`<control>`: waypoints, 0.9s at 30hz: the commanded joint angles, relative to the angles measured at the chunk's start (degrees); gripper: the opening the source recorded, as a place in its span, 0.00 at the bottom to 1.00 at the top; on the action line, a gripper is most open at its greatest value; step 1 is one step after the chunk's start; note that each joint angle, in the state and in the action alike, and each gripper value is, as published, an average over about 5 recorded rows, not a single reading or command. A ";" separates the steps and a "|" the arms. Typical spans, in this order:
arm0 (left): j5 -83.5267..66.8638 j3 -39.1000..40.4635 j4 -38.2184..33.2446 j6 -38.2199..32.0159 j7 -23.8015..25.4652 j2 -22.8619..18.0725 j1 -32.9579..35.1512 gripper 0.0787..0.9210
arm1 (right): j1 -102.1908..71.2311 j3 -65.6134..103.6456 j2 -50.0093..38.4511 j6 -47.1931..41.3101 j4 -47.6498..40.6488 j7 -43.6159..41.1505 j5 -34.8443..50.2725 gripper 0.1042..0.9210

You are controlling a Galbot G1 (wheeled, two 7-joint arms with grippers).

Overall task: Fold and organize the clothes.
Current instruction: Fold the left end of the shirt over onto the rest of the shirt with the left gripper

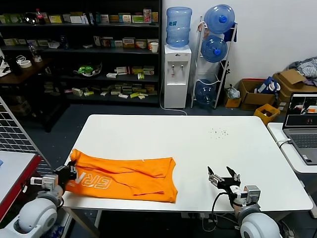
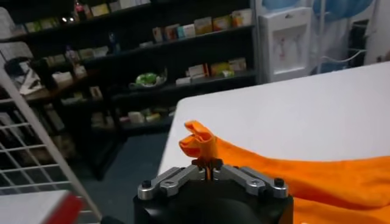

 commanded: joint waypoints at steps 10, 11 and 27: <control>-29.66 13.22 -18.98 8.92 -20.10 -10.96 -7.79 0.05 | -2.36 1.36 2.79 0.11 -0.12 0.21 -2.63 0.88; -29.72 14.18 -18.94 9.01 -20.51 -12.87 -8.52 0.05 | -2.78 1.68 3.08 0.12 -0.15 0.21 -2.91 0.88; -19.51 23.43 -5.74 8.53 -18.11 -30.27 -18.98 0.05 | -3.48 1.97 5.78 -0.39 -1.66 0.71 -4.85 0.88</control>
